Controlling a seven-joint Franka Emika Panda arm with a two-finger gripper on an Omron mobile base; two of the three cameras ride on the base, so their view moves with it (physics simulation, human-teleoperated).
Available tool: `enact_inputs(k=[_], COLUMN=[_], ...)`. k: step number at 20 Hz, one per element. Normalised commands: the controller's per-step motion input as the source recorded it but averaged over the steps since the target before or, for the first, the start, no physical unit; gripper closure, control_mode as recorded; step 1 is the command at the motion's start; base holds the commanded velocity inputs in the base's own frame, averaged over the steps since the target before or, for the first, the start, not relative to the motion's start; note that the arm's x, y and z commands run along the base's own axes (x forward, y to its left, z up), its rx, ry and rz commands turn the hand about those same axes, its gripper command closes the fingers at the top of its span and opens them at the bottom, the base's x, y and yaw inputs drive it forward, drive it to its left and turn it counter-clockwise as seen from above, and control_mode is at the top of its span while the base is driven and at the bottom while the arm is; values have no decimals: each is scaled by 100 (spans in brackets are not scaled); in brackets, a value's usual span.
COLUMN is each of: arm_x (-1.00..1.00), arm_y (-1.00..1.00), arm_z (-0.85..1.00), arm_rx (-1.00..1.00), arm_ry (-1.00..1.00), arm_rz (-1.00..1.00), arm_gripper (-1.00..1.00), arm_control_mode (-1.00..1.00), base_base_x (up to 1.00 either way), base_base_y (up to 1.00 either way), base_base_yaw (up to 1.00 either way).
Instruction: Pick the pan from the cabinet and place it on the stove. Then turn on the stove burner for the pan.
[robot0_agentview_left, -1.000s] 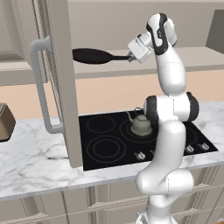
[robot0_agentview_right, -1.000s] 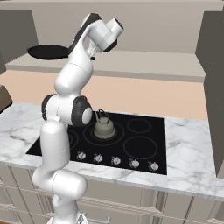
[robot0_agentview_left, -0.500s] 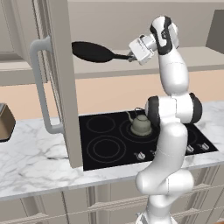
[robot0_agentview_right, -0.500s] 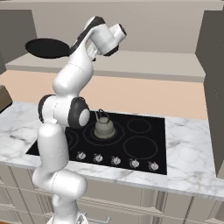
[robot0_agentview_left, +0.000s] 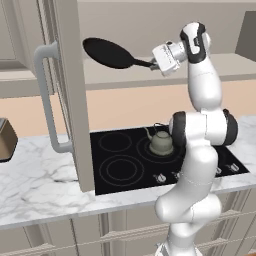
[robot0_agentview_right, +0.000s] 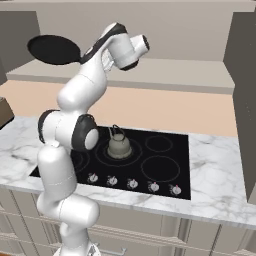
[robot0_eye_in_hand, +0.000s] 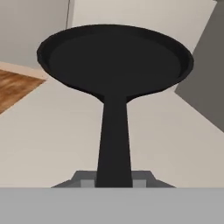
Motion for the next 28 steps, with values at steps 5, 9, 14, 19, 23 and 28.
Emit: enact_inputs(k=[5,9,14,19,23,28], arm_x=[-50,-60,-66,-64,-49,-45], arm_y=[-31,-32,-30,-19,-1,-3], arm_z=[1,0,1,1,5,0], arm_rx=[4,3,1,0,0,0], arm_ry=[-5,-5,-4,-2,-5,-6], arm_rz=[-9,-10,-10,-11,-10,-7], arm_gripper=[100,100,100,100,100,100], arm_control_mode=[-100,-100,-100,-100,-100,-100], base_base_x=[0,0,0,0,0,0], base_base_y=[0,0,0,0,0,0], base_base_yaw=[0,0,0,0,0,0])
